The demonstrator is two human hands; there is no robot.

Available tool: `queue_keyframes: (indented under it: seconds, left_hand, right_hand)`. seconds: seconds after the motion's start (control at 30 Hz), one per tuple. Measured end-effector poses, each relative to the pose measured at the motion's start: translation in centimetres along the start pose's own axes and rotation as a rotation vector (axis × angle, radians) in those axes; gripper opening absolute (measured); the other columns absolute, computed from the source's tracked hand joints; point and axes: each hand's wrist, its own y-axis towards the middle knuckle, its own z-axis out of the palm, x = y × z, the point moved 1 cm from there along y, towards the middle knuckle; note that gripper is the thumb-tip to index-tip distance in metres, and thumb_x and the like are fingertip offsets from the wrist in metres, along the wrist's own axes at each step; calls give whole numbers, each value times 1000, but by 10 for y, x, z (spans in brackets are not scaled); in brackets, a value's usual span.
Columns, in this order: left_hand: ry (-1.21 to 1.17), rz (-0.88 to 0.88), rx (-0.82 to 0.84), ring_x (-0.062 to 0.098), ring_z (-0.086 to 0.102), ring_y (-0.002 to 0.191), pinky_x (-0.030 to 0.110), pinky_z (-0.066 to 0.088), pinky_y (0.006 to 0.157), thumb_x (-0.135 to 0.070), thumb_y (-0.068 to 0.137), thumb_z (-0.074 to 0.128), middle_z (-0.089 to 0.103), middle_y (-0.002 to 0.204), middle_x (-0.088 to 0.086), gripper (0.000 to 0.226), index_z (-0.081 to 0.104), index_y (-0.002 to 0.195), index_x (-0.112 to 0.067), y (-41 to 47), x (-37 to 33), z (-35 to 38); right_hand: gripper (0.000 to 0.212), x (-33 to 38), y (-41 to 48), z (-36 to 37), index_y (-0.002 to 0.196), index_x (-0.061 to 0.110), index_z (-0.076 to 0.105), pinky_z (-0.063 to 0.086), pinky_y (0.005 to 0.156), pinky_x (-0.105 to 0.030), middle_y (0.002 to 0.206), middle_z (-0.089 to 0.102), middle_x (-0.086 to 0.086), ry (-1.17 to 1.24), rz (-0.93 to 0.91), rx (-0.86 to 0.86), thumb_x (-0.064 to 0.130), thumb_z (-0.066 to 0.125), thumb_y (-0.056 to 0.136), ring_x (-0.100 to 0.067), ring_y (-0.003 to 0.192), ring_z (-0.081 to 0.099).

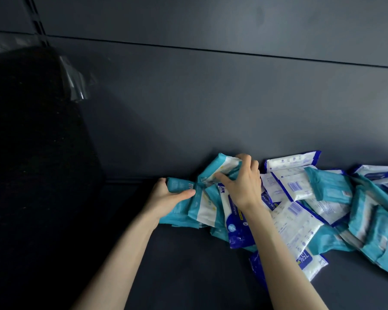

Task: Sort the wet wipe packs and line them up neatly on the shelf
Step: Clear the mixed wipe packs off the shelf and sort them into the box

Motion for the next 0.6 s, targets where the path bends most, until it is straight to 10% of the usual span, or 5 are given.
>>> queue_keyframes:
  seconds: [0.17,0.4,0.6]
  left_hand:
    - [-70,-58,52,21,70,77,32,57,65,-11,73,80,72,90,11,26,68,95,-6,-5,-5,-3]
    - [-105,15,33,21,67,91,34,56,73,-10,81,73,68,102,7,32,55,107,-12,-10,-7,-19]
    - [-225,39,-127,19,69,81,32,55,64,-18,76,77,72,90,4,24,65,97,-13,-26,-13,-47]
  right_hand:
    - [43,1,4,-3,105,16,56,39,90,-42,108,53,-4,60,-3,101,42,75,76,-29,102,49]
    - [22,13,-10,-2,79,31,54,42,91,-50,75,64,7,364,-73,61,36,75,77,-24,82,55]
    - [15,26,-18,-26,92,1,63,55,77,-45,87,71,-14,898,62,78,6,72,82,-29,80,66]
